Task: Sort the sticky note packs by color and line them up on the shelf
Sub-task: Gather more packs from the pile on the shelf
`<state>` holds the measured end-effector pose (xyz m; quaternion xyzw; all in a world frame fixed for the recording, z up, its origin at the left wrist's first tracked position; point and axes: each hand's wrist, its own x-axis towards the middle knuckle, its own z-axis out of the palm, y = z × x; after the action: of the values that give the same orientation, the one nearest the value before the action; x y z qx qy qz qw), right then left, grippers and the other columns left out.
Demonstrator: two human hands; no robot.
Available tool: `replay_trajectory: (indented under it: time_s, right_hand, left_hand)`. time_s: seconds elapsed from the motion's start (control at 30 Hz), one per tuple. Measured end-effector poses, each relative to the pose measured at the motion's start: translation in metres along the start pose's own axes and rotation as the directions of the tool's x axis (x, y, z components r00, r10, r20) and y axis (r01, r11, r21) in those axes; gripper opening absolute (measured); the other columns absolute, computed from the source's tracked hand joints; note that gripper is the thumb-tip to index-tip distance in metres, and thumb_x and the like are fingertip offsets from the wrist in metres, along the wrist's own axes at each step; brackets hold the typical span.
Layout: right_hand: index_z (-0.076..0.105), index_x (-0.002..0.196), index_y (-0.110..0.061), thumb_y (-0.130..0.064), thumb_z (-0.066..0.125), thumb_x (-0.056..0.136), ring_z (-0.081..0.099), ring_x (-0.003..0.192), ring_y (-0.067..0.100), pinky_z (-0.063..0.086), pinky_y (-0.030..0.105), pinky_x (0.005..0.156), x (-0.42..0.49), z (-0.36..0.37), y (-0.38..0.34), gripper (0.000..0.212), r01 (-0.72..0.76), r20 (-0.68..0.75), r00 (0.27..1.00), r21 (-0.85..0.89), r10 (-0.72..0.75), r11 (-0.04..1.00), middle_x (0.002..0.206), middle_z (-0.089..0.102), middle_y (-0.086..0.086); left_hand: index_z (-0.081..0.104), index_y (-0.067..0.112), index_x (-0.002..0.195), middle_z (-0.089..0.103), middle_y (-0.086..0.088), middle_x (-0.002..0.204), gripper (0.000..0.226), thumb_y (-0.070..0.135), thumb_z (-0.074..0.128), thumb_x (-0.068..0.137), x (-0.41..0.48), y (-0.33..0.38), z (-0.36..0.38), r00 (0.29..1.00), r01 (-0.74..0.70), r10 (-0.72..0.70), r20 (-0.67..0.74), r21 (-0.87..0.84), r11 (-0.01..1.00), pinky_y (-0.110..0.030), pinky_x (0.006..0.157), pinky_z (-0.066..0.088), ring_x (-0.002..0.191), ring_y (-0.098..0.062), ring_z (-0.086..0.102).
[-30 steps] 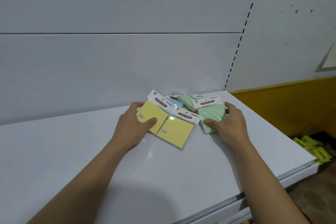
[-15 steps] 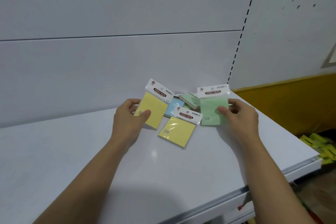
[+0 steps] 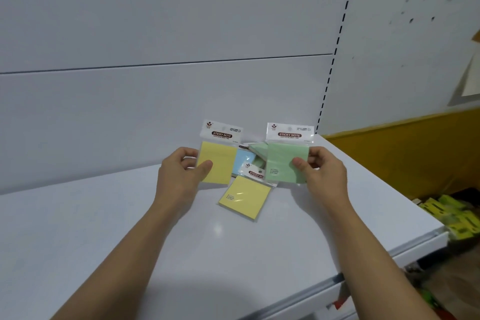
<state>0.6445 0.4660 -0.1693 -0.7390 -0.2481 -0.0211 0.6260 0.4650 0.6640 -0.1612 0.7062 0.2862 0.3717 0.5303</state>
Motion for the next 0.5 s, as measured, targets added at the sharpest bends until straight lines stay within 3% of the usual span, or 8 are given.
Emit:
replay_trajectory:
  time_s: [0.13,0.23,0.3,0.4,0.5]
  right_hand:
    - [0.064,0.079,-0.021,-0.010,0.073,0.080,0.063,0.059,-0.001,0.044,0.013,0.049,-0.004,0.005,-0.004,0.014,-0.060,0.027,0.998,0.073,0.058,0.996,0.070,0.069,-0.004]
    - [0.063,0.076,-0.017,-0.005,0.072,0.078,0.065,0.061,0.007,0.045,0.014,0.048,-0.007,0.011,-0.012,0.015,-0.072,0.061,0.996,0.071,0.068,0.995,0.070,0.068,0.003]
    - [0.062,0.076,-0.017,-0.006,0.074,0.078,0.067,0.065,0.011,0.049,0.020,0.052,-0.005,0.014,-0.020,0.016,-0.066,0.103,0.993,0.043,0.061,0.997,0.073,0.068,0.005]
    - [0.062,0.082,-0.016,-0.014,0.076,0.078,0.069,0.074,0.017,0.055,0.034,0.065,0.000,0.019,-0.035,0.015,-0.008,0.163,0.986,-0.060,0.018,0.998,0.078,0.071,0.002]
    - [0.061,0.084,-0.014,-0.014,0.076,0.078,0.069,0.072,0.023,0.056,0.038,0.061,0.002,0.031,-0.056,0.016,0.035,0.185,0.982,-0.042,-0.026,0.999,0.079,0.072,0.005]
  left_hand:
    - [0.054,0.018,0.083,0.068,-0.001,0.078,0.021,0.011,0.073,0.079,0.002,0.008,-0.006,0.999,-0.030,0.027,0.040,0.082,0.996,-0.016,0.054,0.043,0.061,-0.008,0.063]
    - [0.060,0.019,0.098,0.070,-0.005,0.084,0.023,0.011,0.072,0.080,0.005,0.020,-0.017,0.996,-0.045,0.035,0.083,0.116,0.992,-0.026,0.060,0.042,0.073,-0.019,0.065]
    - [0.062,0.024,0.103,0.071,-0.004,0.082,0.027,0.013,0.072,0.080,0.007,0.027,-0.026,0.994,-0.071,0.060,0.087,0.127,0.989,-0.025,0.059,0.043,0.074,-0.017,0.066]
    - [0.062,0.023,0.095,0.072,-0.003,0.079,0.020,0.015,0.071,0.080,0.009,0.036,-0.043,0.996,-0.084,0.079,0.041,0.129,0.988,-0.027,0.060,0.048,0.067,-0.016,0.067]
    - [0.060,0.015,0.096,0.073,-0.005,0.080,0.019,0.015,0.071,0.080,0.013,0.044,-0.064,0.999,-0.047,0.046,0.009,0.096,0.994,-0.034,0.067,0.053,0.066,-0.017,0.069]
